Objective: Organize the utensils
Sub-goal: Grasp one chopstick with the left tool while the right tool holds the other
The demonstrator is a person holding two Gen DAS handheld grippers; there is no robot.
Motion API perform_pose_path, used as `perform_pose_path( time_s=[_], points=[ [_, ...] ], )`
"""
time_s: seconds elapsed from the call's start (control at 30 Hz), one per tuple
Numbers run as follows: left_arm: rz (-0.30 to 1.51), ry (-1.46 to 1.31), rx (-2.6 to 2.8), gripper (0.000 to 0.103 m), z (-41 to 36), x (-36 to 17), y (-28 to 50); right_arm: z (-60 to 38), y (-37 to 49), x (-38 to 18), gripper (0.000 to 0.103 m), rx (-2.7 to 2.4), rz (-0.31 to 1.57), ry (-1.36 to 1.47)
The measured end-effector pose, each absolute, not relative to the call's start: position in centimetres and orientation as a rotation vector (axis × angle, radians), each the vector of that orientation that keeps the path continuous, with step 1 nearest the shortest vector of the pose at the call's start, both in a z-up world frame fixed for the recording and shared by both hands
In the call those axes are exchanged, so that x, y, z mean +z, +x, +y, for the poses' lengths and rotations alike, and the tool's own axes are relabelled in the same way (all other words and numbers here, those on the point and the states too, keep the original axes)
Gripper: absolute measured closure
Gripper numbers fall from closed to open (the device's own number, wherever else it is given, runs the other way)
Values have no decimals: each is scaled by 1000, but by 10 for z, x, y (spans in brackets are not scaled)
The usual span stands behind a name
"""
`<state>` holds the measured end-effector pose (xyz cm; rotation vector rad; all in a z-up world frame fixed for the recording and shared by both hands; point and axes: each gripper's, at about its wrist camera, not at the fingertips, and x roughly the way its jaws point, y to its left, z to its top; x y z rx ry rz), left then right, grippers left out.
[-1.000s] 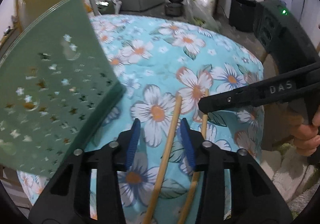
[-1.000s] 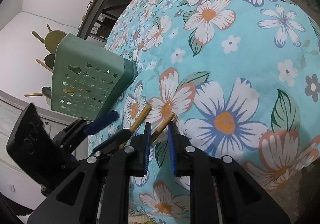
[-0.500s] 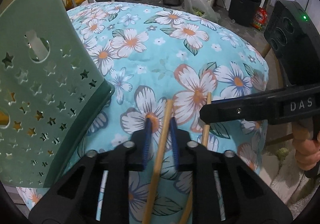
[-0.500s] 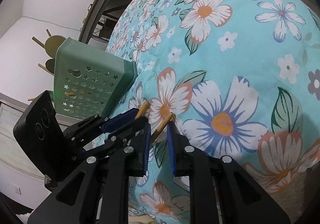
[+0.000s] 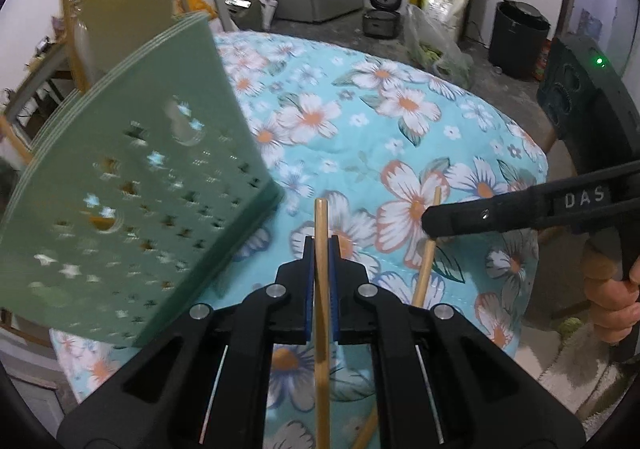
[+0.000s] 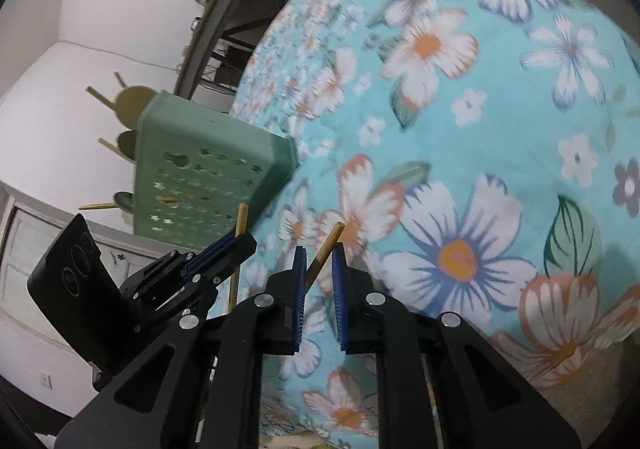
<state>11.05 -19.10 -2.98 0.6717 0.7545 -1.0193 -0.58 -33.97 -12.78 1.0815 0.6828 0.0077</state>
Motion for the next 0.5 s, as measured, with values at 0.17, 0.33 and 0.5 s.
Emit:
perform_pose_path(
  time_s=[0.17,0.33,0.5],
  points=[
    [704,678,-967,97,-177,-14,105,-337,-8,-106,91,7,647,1014],
    [674,670,-942,97,-165,1,103,-330,-8,-84,92,5,622,941],
    [643,665,-919,97,-156,13,101,-322,-5,-62,92,1,593,869]
  ],
)
